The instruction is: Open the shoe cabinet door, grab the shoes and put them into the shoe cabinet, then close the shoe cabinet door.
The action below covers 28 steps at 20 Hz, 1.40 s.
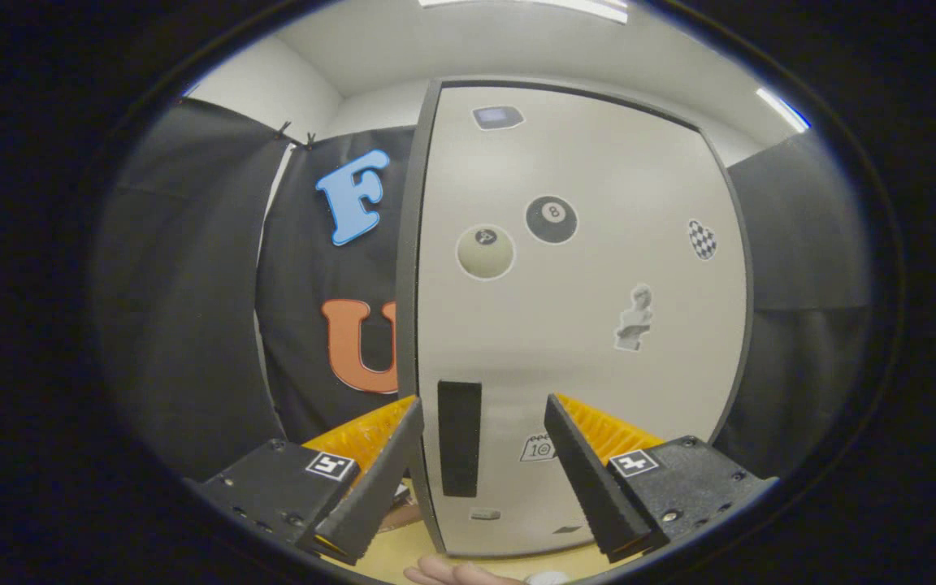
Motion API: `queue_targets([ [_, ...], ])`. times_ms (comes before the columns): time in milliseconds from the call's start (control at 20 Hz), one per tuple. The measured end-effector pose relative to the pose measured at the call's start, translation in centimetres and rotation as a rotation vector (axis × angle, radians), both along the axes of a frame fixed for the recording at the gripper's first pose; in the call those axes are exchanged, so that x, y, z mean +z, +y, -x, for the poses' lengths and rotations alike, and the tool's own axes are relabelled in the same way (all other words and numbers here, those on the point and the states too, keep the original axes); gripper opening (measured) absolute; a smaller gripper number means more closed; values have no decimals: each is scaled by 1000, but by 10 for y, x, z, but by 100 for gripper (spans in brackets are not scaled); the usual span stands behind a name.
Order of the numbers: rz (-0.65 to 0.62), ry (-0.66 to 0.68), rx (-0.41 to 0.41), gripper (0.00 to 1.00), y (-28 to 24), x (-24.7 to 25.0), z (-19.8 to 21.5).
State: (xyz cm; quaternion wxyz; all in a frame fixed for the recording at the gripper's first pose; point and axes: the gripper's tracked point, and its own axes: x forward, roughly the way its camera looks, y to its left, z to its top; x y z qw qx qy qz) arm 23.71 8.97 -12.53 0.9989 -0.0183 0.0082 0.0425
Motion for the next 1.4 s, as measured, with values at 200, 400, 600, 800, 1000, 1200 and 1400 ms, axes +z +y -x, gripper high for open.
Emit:
queue_targets([
  [200, 36, 52, -42, 99, 2, -24, -23],
  [400, 14, 119, -43, 87, 4, -43, -32],
  [600, -15, 171, 32, 48, 17, -58, -32],
  [800, -30, 198, 24, 39, 16, -59, -33],
  [1000, -45, 213, 42, 31, 15, -60, -28],
  [1200, -18, 190, 70, 30, 12, -59, -2],
  [1400, -29, 188, 112, 29, -3, -57, 35],
])
